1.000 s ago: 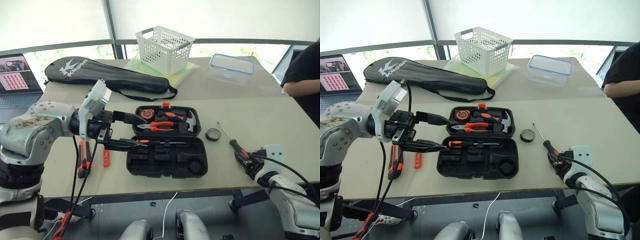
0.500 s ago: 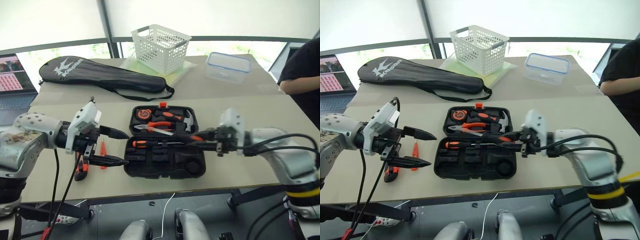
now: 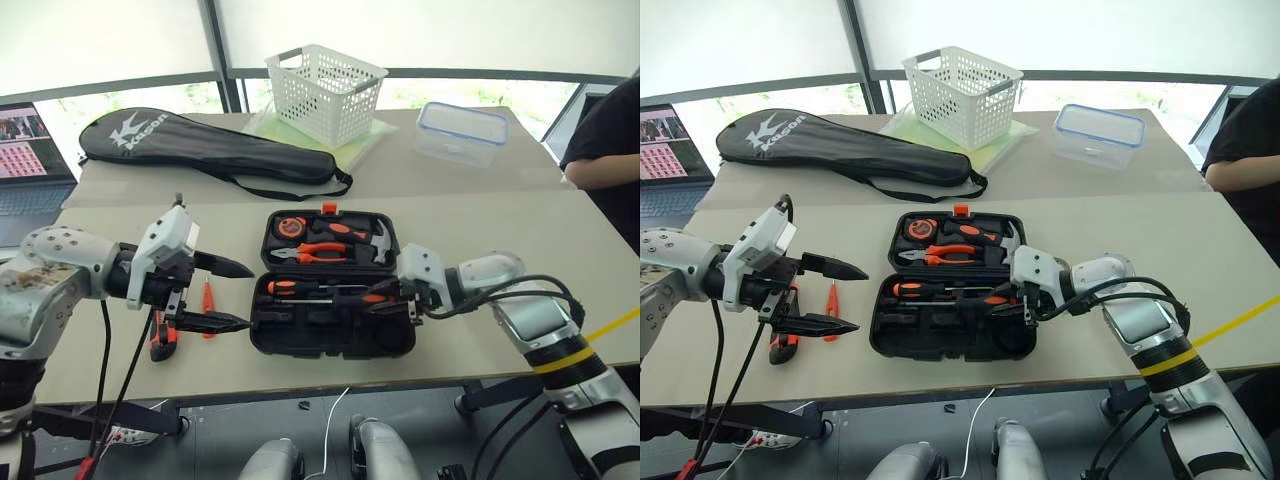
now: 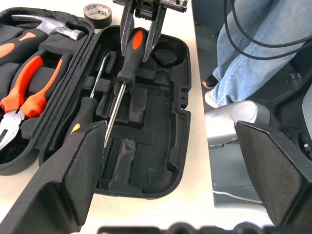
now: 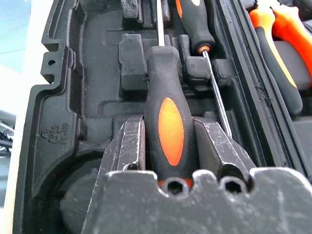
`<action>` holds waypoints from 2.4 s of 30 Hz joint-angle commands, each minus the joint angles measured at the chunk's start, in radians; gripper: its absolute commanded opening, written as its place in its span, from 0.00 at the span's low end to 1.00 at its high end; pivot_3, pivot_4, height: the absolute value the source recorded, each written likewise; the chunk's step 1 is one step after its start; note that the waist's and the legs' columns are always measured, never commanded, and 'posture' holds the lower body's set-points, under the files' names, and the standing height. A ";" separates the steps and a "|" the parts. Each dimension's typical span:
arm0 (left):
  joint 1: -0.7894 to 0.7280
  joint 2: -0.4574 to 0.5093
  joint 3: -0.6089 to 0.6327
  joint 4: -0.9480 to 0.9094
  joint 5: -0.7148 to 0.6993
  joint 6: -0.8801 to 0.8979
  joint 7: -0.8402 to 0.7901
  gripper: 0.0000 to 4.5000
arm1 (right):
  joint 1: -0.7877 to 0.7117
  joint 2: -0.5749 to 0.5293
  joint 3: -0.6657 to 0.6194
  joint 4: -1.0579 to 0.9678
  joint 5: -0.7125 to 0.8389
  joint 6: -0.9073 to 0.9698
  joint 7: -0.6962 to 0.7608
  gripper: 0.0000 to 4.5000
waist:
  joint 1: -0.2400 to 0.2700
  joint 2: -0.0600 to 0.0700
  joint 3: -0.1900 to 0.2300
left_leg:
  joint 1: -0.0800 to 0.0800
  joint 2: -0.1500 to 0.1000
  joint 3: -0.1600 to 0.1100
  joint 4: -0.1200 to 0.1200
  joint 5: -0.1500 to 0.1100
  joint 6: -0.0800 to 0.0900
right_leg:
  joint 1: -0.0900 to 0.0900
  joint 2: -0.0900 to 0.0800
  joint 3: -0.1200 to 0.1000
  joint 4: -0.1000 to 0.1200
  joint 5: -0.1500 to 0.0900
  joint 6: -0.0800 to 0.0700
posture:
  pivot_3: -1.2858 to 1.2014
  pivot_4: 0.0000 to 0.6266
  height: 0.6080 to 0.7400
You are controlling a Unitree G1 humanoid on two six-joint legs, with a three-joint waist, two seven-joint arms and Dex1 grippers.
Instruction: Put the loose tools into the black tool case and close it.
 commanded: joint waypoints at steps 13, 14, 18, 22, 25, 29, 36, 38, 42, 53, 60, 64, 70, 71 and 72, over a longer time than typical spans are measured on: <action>-0.030 0.003 0.027 -0.013 -0.011 -0.016 0.023 1.00 | -0.044 0.034 -0.066 0.050 -0.012 -0.057 0.006 0.71 | -0.004 0.000 0.000 | 0.000 0.001 0.000 0.000 0.000 0.000 | -0.001 0.000 0.001 0.001 0.000 -0.001 | 0.52 0.24 1.00; -0.030 0.003 0.027 -0.013 -0.011 -0.016 0.024 1.00 | -0.058 0.052 -0.076 0.042 -0.005 -0.040 -0.015 0.79 | -0.005 0.000 0.000 | 0.000 0.001 0.000 0.000 0.000 0.000 | -0.001 0.000 0.001 0.001 0.000 -0.001 | 0.52 0.24 1.00; -0.028 0.003 0.024 -0.009 -0.006 -0.022 0.024 1.00 | -0.084 0.107 -0.099 0.022 0.034 0.040 -0.052 0.82 | -0.004 0.000 0.000 | 0.000 0.002 0.000 -0.001 0.000 0.000 | -0.001 0.000 0.001 0.002 0.000 -0.001 | 0.52 0.24 1.00; -0.026 0.000 0.021 -0.010 -0.004 -0.026 0.025 1.00 | -0.062 0.128 -0.083 -0.009 0.028 0.052 -0.051 0.56 | -0.001 0.000 0.000 | 0.000 0.002 -0.001 -0.001 0.000 0.000 | -0.001 0.001 0.000 0.001 0.000 -0.001 | 0.52 0.24 1.00; -0.031 -0.001 0.018 -0.007 -0.002 -0.028 0.026 1.00 | -0.044 0.134 -0.055 -0.008 -0.005 0.034 -0.054 0.32 | -0.002 0.000 0.000 | -0.001 0.001 0.000 -0.001 0.000 0.000 | -0.001 0.001 0.000 0.000 0.000 -0.001 | 0.52 0.24 1.00; -0.033 -0.003 0.014 -0.005 0.000 -0.032 0.028 1.00 | -0.018 0.141 0.027 0.047 -0.119 -0.021 -0.086 0.03 | -0.004 0.000 0.000 | -0.001 0.001 0.000 -0.001 0.000 0.000 | -0.001 0.001 0.000 0.000 0.000 -0.001 | 0.52 0.24 1.00; 0.007 -0.001 0.024 -0.034 0.000 -0.023 0.053 1.00 | -0.003 0.151 0.099 0.109 -0.240 -0.067 -0.128 0.01 | -0.006 -0.002 -0.003 | 0.004 0.001 0.000 -0.001 0.000 -0.001 | 0.001 0.001 0.001 0.004 0.000 -0.001 | 0.52 0.24 1.00; 0.054 0.001 0.044 -0.059 0.005 -0.011 0.091 1.00 | -0.006 0.158 0.066 0.079 -0.201 -0.060 -0.120 0.01 | -0.008 -0.003 -0.004 | 0.007 0.002 0.000 -0.001 0.000 -0.001 | 0.004 0.001 0.002 0.005 0.000 -0.002 | 0.52 0.24 1.00; 0.214 0.002 0.132 -0.151 0.016 0.050 0.222 1.00 | -0.027 0.184 -0.073 -0.051 -0.025 0.061 -0.112 0.01 | -0.008 -0.003 -0.004 | 0.008 0.002 0.000 -0.002 0.000 -0.001 | 0.005 0.001 0.003 0.005 -0.001 -0.002 | 0.52 0.24 1.00; 0.827 -0.358 0.681 -0.539 0.031 0.388 0.734 1.00 | 0.037 0.015 -0.358 -0.434 0.436 0.457 -0.063 0.66 | 0.004 -0.002 -0.002 | 0.001 0.003 -0.001 -0.005 -0.001 0.000 | -0.001 0.001 0.001 0.003 -0.001 -0.001 | 0.52 0.24 1.00; 0.490 -0.476 0.616 -0.585 -0.075 0.765 1.003 1.00 | 0.046 0.015 -0.354 -0.477 0.477 0.463 -0.118 0.99 | 0.036 -0.004 -0.003 | 0.009 0.003 -0.004 -0.002 -0.003 -0.006 | 0.015 0.000 0.000 -0.001 -0.002 0.002 | 0.52 0.24 1.00; 0.262 -0.518 0.512 -0.483 -0.030 0.919 1.182 1.00 | 0.031 0.035 -0.335 -0.474 0.459 0.437 -0.159 0.99 | 0.026 -0.005 -0.004 | 0.013 0.002 -0.004 -0.002 -0.001 -0.006 | 0.015 0.001 0.000 0.003 0.000 0.000 | 0.52 0.24 1.00; 0.097 -0.552 0.388 -0.305 -0.111 0.919 1.420 1.00 | 0.043 0.048 -0.323 -0.504 0.463 0.426 -0.194 0.99 | 0.015 -0.005 -0.004 | 0.014 0.002 -0.004 -0.004 -0.001 -0.006 | 0.010 0.001 0.002 0.009 -0.001 -0.001 | 0.52 0.24 1.00; 0.088 -0.549 0.367 -0.283 -0.121 0.919 1.453 1.00 | 0.047 0.048 -0.323 -0.510 0.465 0.425 -0.199 0.99 | 0.015 -0.005 -0.004 | 0.013 0.002 -0.004 -0.004 -0.001 -0.007 | 0.009 0.001 0.002 0.009 -0.002 -0.001 | 0.52 0.24 1.00; 0.079 -0.555 0.349 -0.258 -0.129 0.919 1.486 1.00 | 0.052 0.049 -0.322 -0.517 0.465 0.422 -0.203 0.99 | 0.015 -0.005 -0.004 | 0.013 0.002 -0.004 -0.005 -0.001 -0.007 | 0.008 0.001 0.002 0.009 -0.002 -0.001 | 0.52 0.24 1.00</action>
